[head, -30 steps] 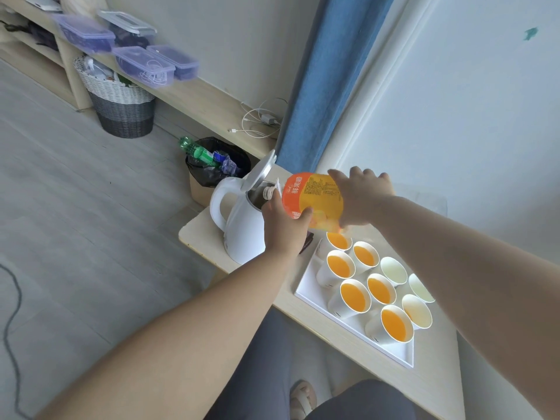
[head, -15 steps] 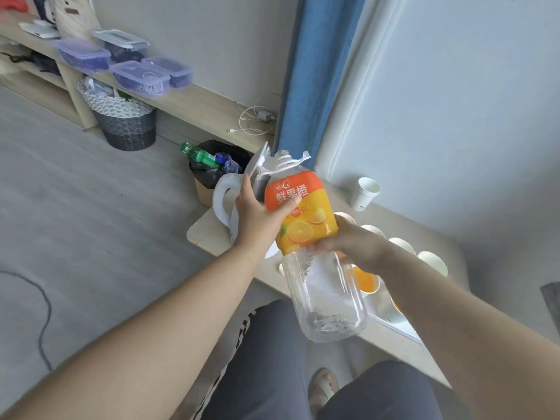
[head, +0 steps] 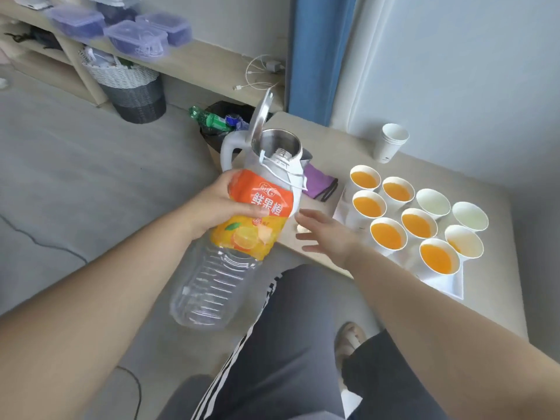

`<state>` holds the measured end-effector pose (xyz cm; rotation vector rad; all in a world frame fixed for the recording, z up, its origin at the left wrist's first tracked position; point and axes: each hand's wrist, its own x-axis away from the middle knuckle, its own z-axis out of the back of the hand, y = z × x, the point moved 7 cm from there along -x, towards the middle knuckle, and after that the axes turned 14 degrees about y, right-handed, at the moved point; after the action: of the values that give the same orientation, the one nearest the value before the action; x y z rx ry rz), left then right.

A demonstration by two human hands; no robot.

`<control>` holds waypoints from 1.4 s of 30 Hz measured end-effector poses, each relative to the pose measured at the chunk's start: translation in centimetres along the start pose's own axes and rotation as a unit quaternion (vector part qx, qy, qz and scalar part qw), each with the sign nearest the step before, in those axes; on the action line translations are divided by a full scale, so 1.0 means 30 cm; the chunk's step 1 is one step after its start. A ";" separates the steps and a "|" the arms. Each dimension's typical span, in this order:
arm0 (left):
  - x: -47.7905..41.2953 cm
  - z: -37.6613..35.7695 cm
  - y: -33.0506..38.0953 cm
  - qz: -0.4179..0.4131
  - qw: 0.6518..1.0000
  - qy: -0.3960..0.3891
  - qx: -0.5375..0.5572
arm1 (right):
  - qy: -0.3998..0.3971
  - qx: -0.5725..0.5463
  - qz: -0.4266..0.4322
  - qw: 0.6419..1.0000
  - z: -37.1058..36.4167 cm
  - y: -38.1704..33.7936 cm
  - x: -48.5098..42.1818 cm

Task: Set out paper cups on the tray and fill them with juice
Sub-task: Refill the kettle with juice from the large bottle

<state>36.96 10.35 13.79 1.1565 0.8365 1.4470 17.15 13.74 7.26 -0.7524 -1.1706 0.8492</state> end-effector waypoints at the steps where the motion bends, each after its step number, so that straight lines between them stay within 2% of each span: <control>1: -0.004 0.009 -0.029 0.000 0.999 0.001 -0.037 | 0.062 0.065 0.036 0.995 0.027 0.013 -0.030; 3: -0.007 0.004 -0.077 0.008 0.997 -0.008 -0.074 | 0.125 0.224 0.097 0.962 0.050 0.040 -0.078; 5: -0.010 -0.023 -0.115 0.012 0.997 -0.028 -0.072 | 0.119 0.333 0.127 0.927 0.036 0.065 -0.112; 9: -0.030 -0.074 -0.153 0.016 0.996 -0.043 -0.071 | 0.106 0.437 0.134 0.883 0.006 0.105 -0.206; 11: -0.058 -0.089 -0.188 0.026 0.996 -0.043 -0.080 | 0.099 0.459 0.131 0.873 -0.023 0.130 -0.265; 16: -0.096 -0.098 -0.221 0.033 0.994 -0.050 -0.088 | 0.100 0.457 0.095 0.879 -0.040 0.172 -0.358; 21: -0.125 -0.085 -0.244 0.031 0.993 -0.050 -0.106 | 0.119 0.441 0.102 0.884 -0.030 0.176 -0.368; 23: -0.133 -0.084 -0.244 0.025 0.992 -0.051 -0.111 | 0.127 0.370 0.098 0.915 -0.012 0.159 -0.343; 25: -0.143 -0.086 -0.229 0.014 0.991 -0.059 -0.116 | 0.142 0.247 0.081 0.955 0.021 0.118 -0.305; 28: -0.145 -0.093 -0.184 -0.010 0.988 -0.072 -0.137 | 0.150 0.143 0.097 0.973 0.086 0.012 -0.235; 33: -0.115 -0.129 -0.073 -0.071 0.975 -0.102 -0.184 | 0.130 0.177 0.187 0.958 0.199 -0.151 -0.129; 37: -0.070 -0.155 0.054 -0.127 0.963 -0.105 -0.213 | 0.149 0.253 0.273 0.916 0.277 -0.275 -0.019; 42: 0.001 -0.181 0.182 -0.206 0.929 -0.087 -0.294 | 0.116 0.286 0.347 0.886 0.316 -0.384 0.119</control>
<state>30.15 9.75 17.33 0.5938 0.4339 1.1095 10.47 11.85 20.96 -0.7474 -0.3627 1.5645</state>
